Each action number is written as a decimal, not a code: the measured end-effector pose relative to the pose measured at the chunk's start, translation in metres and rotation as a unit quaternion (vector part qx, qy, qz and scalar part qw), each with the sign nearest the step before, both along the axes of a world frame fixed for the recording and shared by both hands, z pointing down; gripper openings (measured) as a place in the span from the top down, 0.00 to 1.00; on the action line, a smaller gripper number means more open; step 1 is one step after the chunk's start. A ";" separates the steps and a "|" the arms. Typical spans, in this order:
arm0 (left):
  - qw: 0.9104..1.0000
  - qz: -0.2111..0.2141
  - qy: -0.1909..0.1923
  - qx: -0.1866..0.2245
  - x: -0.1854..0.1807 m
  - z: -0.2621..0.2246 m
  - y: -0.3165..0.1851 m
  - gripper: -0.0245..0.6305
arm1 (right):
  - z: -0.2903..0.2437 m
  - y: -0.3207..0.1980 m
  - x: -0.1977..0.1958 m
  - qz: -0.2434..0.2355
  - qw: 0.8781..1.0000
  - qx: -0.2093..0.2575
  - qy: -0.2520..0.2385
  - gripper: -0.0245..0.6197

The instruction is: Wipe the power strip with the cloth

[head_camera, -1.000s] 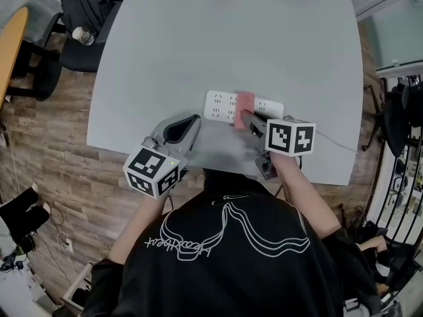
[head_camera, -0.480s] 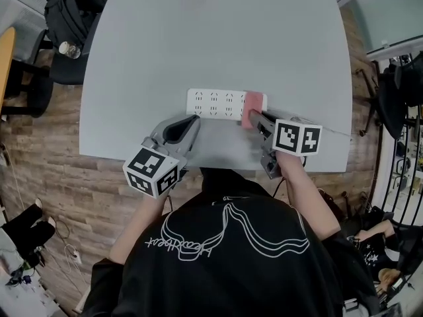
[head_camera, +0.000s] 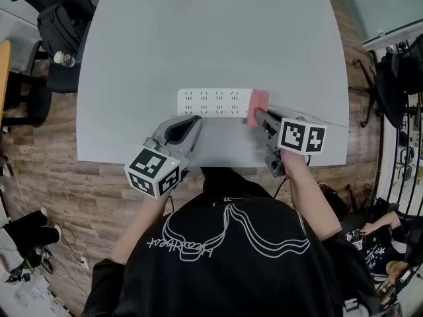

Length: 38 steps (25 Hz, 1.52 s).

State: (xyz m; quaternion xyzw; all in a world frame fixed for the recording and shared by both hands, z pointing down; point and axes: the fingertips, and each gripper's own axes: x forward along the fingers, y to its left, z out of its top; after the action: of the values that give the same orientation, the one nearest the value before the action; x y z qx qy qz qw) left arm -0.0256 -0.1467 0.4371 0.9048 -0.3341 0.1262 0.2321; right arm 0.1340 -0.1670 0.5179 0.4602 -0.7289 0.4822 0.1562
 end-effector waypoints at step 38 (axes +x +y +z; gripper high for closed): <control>0.994 -0.113 -0.002 0.002 -0.107 -0.001 -0.016 0.94 | -0.015 -0.025 -0.187 -0.204 0.979 0.016 -0.018 0.90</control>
State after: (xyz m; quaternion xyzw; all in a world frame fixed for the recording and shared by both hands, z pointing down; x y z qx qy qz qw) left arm -0.1331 -0.1628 0.4361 0.8613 -0.4352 0.1006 0.2423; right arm -0.0529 -0.1921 0.5027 0.2952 -0.8181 0.4364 0.2303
